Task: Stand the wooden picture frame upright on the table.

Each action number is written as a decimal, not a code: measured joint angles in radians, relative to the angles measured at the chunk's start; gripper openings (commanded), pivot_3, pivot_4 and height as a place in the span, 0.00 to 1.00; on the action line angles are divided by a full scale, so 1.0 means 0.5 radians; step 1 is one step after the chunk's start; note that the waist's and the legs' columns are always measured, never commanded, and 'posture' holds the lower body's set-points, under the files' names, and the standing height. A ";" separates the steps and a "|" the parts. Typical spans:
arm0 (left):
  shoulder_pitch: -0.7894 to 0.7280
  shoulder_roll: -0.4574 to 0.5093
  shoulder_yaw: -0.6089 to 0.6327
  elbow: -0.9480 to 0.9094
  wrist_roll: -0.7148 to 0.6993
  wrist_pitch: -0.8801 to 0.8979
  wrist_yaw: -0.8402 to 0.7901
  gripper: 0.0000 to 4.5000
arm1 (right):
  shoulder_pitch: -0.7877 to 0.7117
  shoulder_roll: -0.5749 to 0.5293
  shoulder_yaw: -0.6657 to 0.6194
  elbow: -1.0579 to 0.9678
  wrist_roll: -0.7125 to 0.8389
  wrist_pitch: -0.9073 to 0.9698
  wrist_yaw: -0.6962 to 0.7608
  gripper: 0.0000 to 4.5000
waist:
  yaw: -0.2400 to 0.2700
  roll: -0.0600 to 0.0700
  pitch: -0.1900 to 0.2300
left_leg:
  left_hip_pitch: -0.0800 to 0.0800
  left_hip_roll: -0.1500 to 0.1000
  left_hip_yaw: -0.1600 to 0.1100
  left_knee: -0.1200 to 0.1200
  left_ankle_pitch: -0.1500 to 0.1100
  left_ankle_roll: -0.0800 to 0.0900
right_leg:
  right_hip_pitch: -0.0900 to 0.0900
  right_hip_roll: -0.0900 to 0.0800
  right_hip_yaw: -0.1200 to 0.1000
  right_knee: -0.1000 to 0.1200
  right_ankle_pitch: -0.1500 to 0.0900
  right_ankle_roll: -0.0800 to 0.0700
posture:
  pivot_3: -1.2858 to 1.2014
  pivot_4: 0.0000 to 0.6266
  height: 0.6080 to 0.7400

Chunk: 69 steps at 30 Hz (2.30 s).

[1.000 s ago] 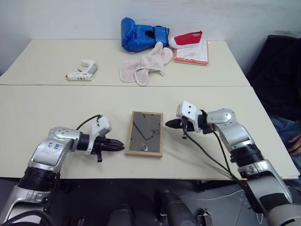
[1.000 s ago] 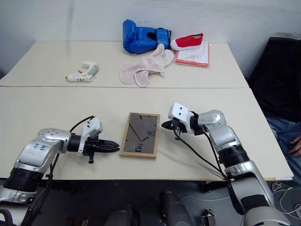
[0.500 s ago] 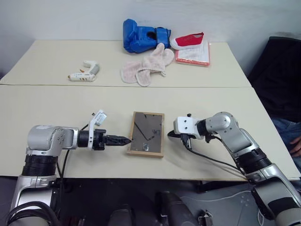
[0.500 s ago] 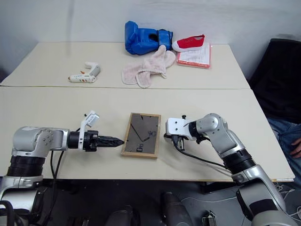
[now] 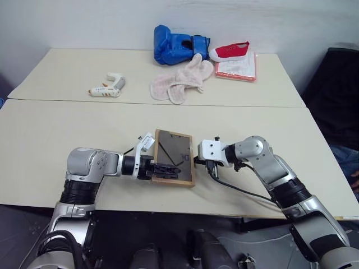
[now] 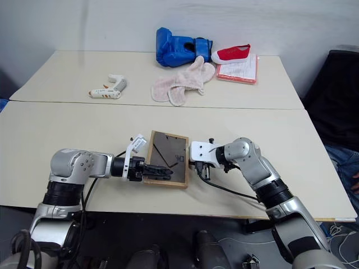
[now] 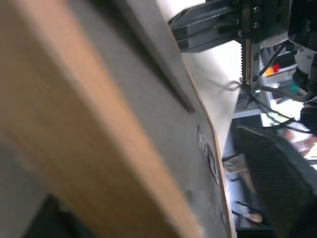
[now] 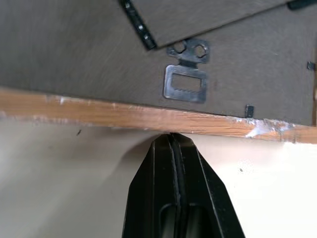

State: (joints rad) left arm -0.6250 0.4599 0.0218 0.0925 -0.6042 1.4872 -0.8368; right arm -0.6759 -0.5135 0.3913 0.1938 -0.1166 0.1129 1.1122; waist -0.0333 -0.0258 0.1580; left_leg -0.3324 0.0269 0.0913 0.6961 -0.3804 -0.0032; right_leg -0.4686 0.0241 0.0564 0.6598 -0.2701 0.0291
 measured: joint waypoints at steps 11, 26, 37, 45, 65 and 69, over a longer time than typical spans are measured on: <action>-0.011 0.127 0.033 -0.002 -0.135 -0.044 -0.067 0.26 | -0.001 -0.004 -0.017 0.020 0.013 0.006 -0.029 0.00 | -0.048 0.000 0.001 | -0.001 0.000 0.000 0.000 0.002 -0.005 | -0.003 0.000 0.000 0.000 0.000 0.000 | 0.52 0.24 1.00; -0.062 0.223 0.074 -0.186 -0.171 -0.158 -0.034 0.26 | -0.225 -0.136 -0.562 -0.744 1.091 1.394 0.148 0.90 | -0.051 0.000 0.003 | -0.015 0.000 0.000 0.001 0.004 -0.008 | -0.021 0.001 0.002 0.007 0.000 -0.001 | 0.52 0.24 1.00; -0.081 0.284 0.078 -0.249 -0.291 -0.169 -0.104 0.26 | -0.383 0.210 -0.416 -0.632 1.169 1.435 -0.071 1.00 | -0.045 0.000 0.004 | -0.025 0.001 -0.001 0.002 0.004 -0.007 | -0.027 0.000 0.000 0.005 0.000 -0.001 | 0.52 0.24 1.00; -0.082 0.334 0.031 -0.193 -0.293 -0.281 -0.172 0.26 | -0.291 -0.018 -0.573 -1.044 1.502 1.659 -0.088 1.00 | -0.040 0.000 0.004 | -0.026 0.000 -0.003 0.002 0.003 -0.005 | -0.026 -0.001 -0.001 0.002 0.000 -0.001 | 0.52 0.24 1.00; -0.172 0.432 0.006 -0.196 -0.441 -0.181 -0.246 0.26 | -0.281 -0.563 -0.181 0.322 -1.561 -2.203 -2.239 1.00 | -0.115 -0.011 0.012 | -0.019 0.000 0.009 -0.002 0.007 -0.011 | -0.029 0.006 0.011 0.008 -0.002 -0.002 | 0.52 0.24 1.00; -0.174 0.480 -0.004 -0.200 -0.455 -0.171 -0.282 0.26 | -0.503 -0.402 -0.025 0.498 -1.926 -2.215 -2.740 0.88 | -0.112 -0.011 0.012 | -0.018 0.000 0.009 -0.004 0.008 -0.013 | -0.028 0.006 0.011 0.009 -0.003 -0.003 | 0.52 0.24 1.00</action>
State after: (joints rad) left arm -0.7120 0.6997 0.0198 -0.0075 -0.8317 1.4016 -0.9778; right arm -0.9274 -0.7144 0.3788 0.4430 -1.0798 -0.9944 -0.2578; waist -0.0892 -0.0312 0.1641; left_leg -0.3411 0.0267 0.0958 0.6942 -0.3766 -0.0096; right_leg -0.4827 0.0269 0.0620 0.6640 -0.2714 0.0274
